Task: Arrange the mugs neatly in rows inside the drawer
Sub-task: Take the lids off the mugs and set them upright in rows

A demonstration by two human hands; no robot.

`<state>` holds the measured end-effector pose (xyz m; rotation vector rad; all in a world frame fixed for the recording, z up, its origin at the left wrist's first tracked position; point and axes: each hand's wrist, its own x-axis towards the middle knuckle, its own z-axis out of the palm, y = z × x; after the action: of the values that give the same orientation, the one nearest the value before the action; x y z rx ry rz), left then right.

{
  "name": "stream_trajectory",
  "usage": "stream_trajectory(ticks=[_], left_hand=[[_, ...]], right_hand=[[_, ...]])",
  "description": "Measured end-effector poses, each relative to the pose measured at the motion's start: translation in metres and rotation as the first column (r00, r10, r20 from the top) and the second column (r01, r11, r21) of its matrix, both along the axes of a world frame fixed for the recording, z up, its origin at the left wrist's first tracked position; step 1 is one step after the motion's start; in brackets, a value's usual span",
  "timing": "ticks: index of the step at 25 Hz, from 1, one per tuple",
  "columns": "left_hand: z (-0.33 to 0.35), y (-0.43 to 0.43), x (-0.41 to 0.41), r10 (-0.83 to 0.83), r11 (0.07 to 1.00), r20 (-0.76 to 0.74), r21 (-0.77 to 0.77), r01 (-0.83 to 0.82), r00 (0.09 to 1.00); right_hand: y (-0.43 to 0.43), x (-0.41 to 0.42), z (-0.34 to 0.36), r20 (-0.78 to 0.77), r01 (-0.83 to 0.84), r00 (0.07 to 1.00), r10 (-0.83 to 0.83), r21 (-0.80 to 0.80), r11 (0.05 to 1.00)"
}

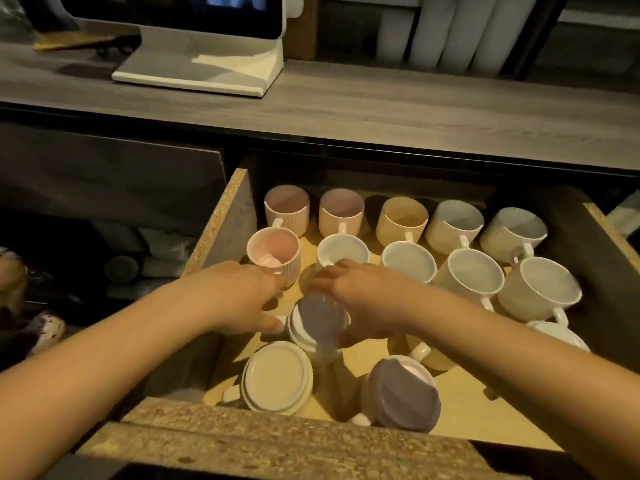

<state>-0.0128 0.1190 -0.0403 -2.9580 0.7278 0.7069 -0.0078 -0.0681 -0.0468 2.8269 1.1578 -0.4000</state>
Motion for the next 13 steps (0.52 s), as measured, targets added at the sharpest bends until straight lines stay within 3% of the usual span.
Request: stream_trajectory(ticks=[3, 7, 13], left_hand=[[-0.01, 0.003, -0.002, -0.013, 0.999, -0.02, 0.032, 0.013, 1.0], [-0.018, 0.003, -0.004, -0.003, 0.999, -0.065, 0.032, 0.005, 0.998], [-0.001, 0.011, 0.004, 0.021, 0.978, -0.244, -0.197, -0.07, 0.969]], right_hand=[[0.016, -0.004, -0.013, 0.068, -0.051, 0.996, 0.06, -0.126, 0.991], [0.02, -0.01, -0.017, 0.135, -0.036, 0.99, 0.05, -0.106, 0.994], [-0.011, -0.028, 0.011, 0.124, 0.049, 0.991, -0.048, -0.005, 0.999]])
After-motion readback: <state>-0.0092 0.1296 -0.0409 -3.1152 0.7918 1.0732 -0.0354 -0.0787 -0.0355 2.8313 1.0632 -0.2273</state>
